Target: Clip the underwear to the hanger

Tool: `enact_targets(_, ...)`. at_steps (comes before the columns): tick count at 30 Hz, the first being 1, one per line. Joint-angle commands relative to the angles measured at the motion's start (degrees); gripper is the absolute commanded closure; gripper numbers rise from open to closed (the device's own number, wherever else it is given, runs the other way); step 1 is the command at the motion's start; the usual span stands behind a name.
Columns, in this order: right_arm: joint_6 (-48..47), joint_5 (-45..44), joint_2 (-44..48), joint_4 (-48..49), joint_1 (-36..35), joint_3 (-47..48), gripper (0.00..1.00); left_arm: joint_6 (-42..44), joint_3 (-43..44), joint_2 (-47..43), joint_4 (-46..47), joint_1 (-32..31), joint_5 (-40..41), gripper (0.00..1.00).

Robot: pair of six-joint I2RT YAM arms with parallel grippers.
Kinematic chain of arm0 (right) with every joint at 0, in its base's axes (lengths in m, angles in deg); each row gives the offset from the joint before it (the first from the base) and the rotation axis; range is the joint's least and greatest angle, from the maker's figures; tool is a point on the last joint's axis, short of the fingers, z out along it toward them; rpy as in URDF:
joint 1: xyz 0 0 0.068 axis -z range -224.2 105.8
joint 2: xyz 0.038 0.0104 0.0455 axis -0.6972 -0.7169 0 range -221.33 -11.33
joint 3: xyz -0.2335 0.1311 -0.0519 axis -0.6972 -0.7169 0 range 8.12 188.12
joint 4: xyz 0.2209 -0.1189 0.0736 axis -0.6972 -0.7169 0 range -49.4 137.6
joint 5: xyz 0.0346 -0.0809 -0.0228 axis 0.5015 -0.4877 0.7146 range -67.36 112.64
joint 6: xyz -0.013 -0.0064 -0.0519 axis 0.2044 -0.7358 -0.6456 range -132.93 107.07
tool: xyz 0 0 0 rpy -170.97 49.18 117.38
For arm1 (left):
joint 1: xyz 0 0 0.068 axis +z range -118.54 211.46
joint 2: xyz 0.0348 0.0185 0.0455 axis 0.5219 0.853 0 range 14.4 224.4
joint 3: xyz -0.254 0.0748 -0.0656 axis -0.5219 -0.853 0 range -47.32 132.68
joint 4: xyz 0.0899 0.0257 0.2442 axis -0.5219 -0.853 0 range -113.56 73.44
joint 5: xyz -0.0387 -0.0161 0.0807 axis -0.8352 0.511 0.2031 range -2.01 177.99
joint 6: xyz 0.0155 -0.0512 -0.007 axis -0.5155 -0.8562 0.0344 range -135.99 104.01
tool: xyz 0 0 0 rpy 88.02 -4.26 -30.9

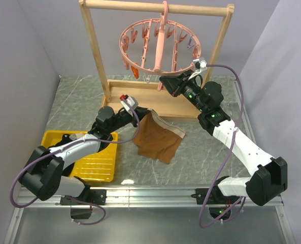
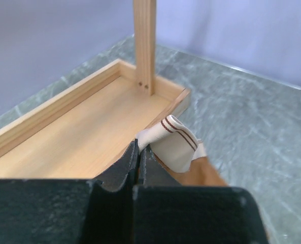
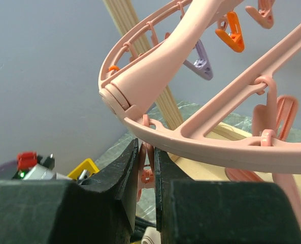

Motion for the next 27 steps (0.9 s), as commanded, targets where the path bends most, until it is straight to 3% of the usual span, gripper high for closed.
enact_targets(1,-0.80,5.80,1.03,-1.77,-0.44,-1.99,1.00,-7.97,3.22,0.72,4.36,1.46,-8.87,1.00)
enact_targets(7,-0.80,6.76,1.03,-0.63,-0.53,-2.69,1.00,-15.96,6.55,1.60,2.96,2.87,-14.76,1.00)
enact_targets(9,-0.53,6.85,1.21,-0.02,-0.53,-2.95,1.00,-17.90,8.40,2.30,-1.40,3.04,-15.38,1.00)
enact_targets(16,-0.36,7.64,1.82,1.65,-0.53,-4.54,1.00,-27.65,13.94,3.71,-9.95,3.92,-15.21,1.00)
enact_targets(27,-0.18,8.34,1.91,3.15,-0.61,-5.41,1.00,-40.93,16.66,4.59,-15.58,4.98,-12.23,1.00)
